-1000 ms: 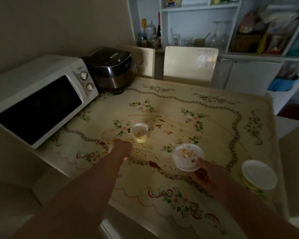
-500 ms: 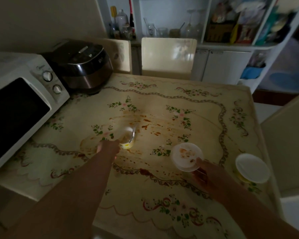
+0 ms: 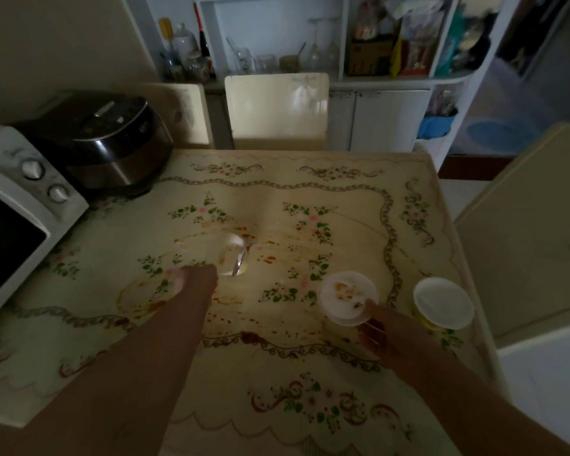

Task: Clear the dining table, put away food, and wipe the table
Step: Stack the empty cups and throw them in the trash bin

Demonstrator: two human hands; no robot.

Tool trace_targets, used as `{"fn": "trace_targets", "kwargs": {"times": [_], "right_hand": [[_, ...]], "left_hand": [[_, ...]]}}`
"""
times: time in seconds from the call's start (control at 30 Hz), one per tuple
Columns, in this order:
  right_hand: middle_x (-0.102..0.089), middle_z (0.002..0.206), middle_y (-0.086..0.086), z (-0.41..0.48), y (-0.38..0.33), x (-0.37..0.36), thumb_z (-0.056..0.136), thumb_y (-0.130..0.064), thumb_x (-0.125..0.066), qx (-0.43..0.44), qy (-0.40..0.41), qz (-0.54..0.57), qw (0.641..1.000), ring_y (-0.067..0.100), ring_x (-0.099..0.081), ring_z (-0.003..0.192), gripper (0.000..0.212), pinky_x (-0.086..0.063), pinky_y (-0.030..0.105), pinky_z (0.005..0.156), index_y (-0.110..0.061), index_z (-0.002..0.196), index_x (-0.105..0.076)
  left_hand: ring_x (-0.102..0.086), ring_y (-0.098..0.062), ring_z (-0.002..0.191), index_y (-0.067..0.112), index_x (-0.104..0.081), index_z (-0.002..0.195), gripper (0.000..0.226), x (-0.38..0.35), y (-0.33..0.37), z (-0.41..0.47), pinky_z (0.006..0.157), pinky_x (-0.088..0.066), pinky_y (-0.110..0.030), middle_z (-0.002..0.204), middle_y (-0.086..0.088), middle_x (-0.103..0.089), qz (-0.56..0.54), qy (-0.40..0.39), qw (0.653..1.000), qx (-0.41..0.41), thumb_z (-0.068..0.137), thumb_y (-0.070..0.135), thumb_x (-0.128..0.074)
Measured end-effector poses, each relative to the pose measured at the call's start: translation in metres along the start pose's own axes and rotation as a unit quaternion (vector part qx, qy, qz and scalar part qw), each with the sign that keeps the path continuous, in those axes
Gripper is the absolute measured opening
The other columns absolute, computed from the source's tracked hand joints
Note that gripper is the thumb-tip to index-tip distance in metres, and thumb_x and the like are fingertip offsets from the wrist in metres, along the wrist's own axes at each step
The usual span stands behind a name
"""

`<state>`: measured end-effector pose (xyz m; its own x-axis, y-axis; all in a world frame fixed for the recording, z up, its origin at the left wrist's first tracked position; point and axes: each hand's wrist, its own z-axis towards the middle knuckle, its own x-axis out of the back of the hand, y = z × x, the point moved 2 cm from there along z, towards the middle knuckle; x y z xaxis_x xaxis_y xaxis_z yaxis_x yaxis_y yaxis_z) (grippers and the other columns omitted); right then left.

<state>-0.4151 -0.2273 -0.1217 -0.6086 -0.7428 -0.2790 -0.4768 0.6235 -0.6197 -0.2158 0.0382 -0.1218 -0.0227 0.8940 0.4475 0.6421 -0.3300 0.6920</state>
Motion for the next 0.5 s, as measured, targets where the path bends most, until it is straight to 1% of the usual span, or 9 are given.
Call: {"fn": "trace_targets", "kwargs": {"times": [0.1,0.17,0.23,0.27,0.3,0.33,0.4,0.43,0.5], "right_hand": [[-0.067,0.099,0.006,-0.005,-0.008,0.015,0.094,-0.02,-0.057,0.015,0.003,0.019,1.0,0.019,-0.061,0.091,0.011,-0.05,0.031,0.072,-0.01,0.097,-0.061],[-0.067,0.092,0.004,-0.011,-0.016,0.03,0.095,-0.019,-0.056,0.035,0.021,0.028,0.999,0.017,-0.061,0.086,0.009,-0.048,0.03,0.071,-0.012,0.091,-0.06],[-0.066,0.09,0.004,-0.013,-0.022,0.042,0.095,-0.017,-0.055,0.055,0.042,0.028,0.997,0.017,-0.061,0.085,0.008,-0.05,0.034,0.079,-0.011,0.09,-0.057],[-0.066,0.09,0.004,-0.015,-0.026,0.052,0.095,-0.018,-0.055,0.065,0.055,0.025,0.996,0.017,-0.061,0.086,0.008,-0.049,0.037,0.085,-0.011,0.093,-0.057],[-0.066,0.09,0.004,-0.017,-0.029,0.063,0.095,-0.019,-0.056,0.076,0.068,0.02,0.995,0.019,-0.062,0.088,0.01,-0.049,0.039,0.086,-0.01,0.099,-0.059],[-0.066,0.091,0.005,-0.019,-0.033,0.073,0.095,-0.02,-0.056,0.087,0.081,0.014,0.993,0.023,-0.063,0.093,0.015,-0.05,0.039,0.083,-0.009,0.105,-0.059],[-0.066,0.089,0.007,-0.021,-0.041,0.093,0.095,-0.02,-0.057,0.107,0.107,0.008,0.988,0.035,-0.063,0.104,0.019,-0.049,0.04,0.075,-0.009,0.11,-0.059],[-0.065,0.088,0.006,-0.022,-0.044,0.101,0.095,-0.02,-0.056,0.114,0.115,0.009,0.987,0.033,-0.063,0.101,0.019,-0.047,0.036,0.069,-0.01,0.111,-0.058],[-0.063,0.087,0.004,-0.021,-0.048,0.115,0.094,-0.02,-0.058,0.121,0.129,0.02,0.984,0.021,-0.061,0.086,0.023,-0.042,0.028,0.06,-0.01,0.114,-0.058]], "left_hand": [[-0.05,-0.015,0.055,-0.004,-0.058,0.12,0.036,-0.021,0.015,-0.026,0.05,-0.041,-0.028,0.067,-0.002,-0.054,0.005,-0.03,0.999,-0.027,0.091,0.017,-0.052],[-0.051,-0.014,0.056,-0.003,-0.059,0.119,0.034,-0.043,0.023,-0.05,0.051,-0.041,-0.027,0.068,-0.001,-0.055,-0.013,-0.056,0.997,-0.045,0.092,0.016,-0.052],[-0.054,-0.014,0.062,-0.001,-0.06,0.116,0.028,-0.063,0.027,-0.067,0.057,-0.043,-0.027,0.071,-0.001,-0.056,-0.038,-0.082,0.995,-0.053,0.094,0.013,-0.05],[-0.056,-0.016,0.066,0.001,-0.061,0.109,0.021,-0.076,0.03,-0.078,0.061,-0.046,-0.028,0.072,-0.002,-0.057,-0.045,-0.085,0.994,-0.051,0.094,0.011,-0.051],[-0.058,-0.017,0.068,0.003,-0.061,0.097,0.012,-0.088,0.033,-0.091,0.063,-0.047,-0.029,0.072,-0.004,-0.058,-0.046,-0.082,0.994,-0.054,0.094,0.009,-0.052],[-0.058,-0.017,0.067,0.003,-0.06,0.085,0.011,-0.098,0.035,-0.102,0.061,-0.048,-0.029,0.072,-0.005,-0.059,-0.053,-0.077,0.994,-0.052,0.092,0.007,-0.053],[-0.058,-0.016,0.063,0.005,-0.057,0.071,0.02,-0.12,0.038,-0.122,0.058,-0.049,-0.03,0.071,-0.007,-0.061,-0.067,-0.095,0.992,-0.054,0.091,0.006,-0.055],[-0.057,-0.016,0.062,0.005,-0.056,0.069,0.023,-0.129,0.038,-0.132,0.06,-0.049,-0.031,0.071,-0.008,-0.061,-0.069,-0.11,0.99,-0.056,0.091,0.005,-0.055],[-0.054,-0.016,0.06,0.004,-0.056,0.069,0.023,-0.146,0.039,-0.15,0.058,-0.044,-0.03,0.07,-0.009,-0.06,-0.076,-0.129,0.987,-0.052,0.091,0.004,-0.055]]}}
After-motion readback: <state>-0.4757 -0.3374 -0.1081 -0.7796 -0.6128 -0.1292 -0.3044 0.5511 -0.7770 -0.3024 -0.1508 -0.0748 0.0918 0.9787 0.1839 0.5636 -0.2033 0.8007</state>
